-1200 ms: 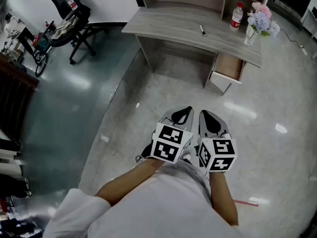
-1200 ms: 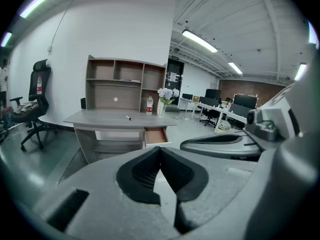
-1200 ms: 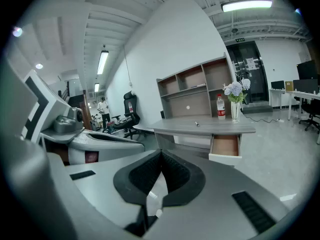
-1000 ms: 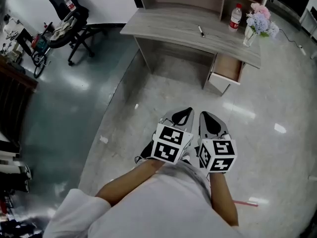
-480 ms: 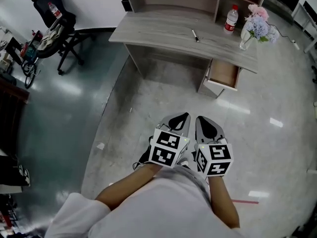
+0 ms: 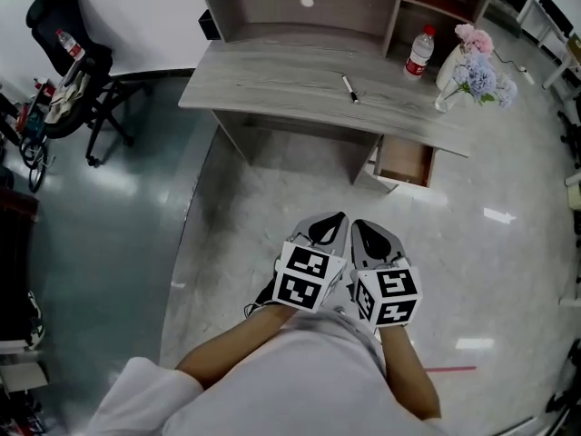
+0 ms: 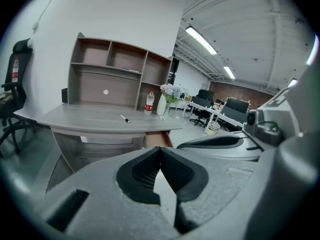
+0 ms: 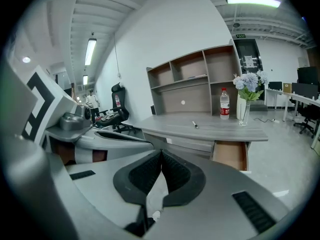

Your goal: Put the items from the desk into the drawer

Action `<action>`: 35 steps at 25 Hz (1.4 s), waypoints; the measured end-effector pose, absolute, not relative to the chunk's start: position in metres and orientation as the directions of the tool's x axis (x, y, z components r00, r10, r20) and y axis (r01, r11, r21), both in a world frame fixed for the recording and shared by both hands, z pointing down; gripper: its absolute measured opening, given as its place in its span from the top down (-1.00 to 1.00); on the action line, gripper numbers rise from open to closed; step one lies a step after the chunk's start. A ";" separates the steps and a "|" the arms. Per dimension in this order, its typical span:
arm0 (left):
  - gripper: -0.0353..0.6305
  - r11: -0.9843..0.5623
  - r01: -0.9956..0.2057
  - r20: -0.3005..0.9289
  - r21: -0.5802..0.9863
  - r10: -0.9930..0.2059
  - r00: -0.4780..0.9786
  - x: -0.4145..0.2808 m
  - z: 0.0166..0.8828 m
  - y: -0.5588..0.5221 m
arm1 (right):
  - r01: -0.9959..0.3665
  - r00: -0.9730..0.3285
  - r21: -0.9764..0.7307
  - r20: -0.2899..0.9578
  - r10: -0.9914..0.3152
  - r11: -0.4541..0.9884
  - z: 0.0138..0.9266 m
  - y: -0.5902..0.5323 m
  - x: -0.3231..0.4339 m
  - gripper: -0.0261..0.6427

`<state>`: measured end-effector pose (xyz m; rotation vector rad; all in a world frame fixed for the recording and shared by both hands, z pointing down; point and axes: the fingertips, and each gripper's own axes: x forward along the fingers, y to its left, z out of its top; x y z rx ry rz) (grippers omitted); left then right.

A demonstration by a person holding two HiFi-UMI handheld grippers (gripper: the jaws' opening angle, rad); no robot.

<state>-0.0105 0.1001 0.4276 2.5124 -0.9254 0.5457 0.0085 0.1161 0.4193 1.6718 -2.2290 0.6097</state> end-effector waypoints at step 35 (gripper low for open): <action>0.89 -0.770 -0.566 0.446 0.294 -0.414 0.794 -0.052 0.429 -0.098 | -0.989 -0.134 -0.125 0.498 -0.857 0.083 0.423 -0.077 -0.012 0.91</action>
